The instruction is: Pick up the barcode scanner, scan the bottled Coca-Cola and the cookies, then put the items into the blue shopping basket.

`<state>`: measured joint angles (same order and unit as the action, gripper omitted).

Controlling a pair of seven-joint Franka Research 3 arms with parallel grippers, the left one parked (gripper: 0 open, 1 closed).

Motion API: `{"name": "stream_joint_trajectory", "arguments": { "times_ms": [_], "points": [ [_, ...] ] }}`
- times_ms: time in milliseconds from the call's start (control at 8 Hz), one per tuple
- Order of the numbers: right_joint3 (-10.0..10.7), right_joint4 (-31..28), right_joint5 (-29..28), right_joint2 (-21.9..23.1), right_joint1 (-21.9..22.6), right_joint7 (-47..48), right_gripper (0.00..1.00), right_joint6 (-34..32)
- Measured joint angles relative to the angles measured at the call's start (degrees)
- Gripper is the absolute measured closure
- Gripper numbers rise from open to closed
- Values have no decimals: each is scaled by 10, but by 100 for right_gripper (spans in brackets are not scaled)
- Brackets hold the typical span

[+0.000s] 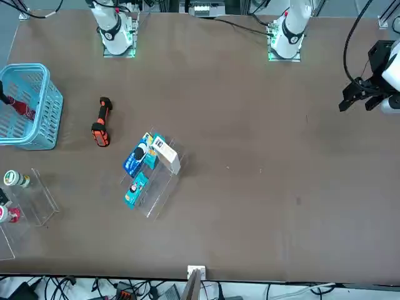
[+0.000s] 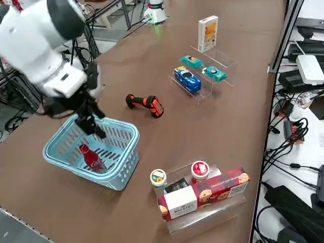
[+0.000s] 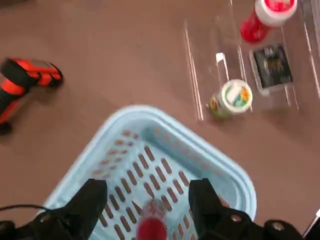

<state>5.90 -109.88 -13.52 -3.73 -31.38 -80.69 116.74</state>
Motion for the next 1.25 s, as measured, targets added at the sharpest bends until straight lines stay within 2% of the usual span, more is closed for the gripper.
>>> {"name": "stream_joint_trajectory", "arguments": {
  "times_ms": [250,625,1000,1250],
  "points": [
    [-4,76,52,9,91,122,0,-92],
    [-9,170,101,11,274,347,0,-175],
    [-12,220,110,-4,448,578,0,-202],
    [-13,267,112,-59,539,691,0,-186]
  ]
}}
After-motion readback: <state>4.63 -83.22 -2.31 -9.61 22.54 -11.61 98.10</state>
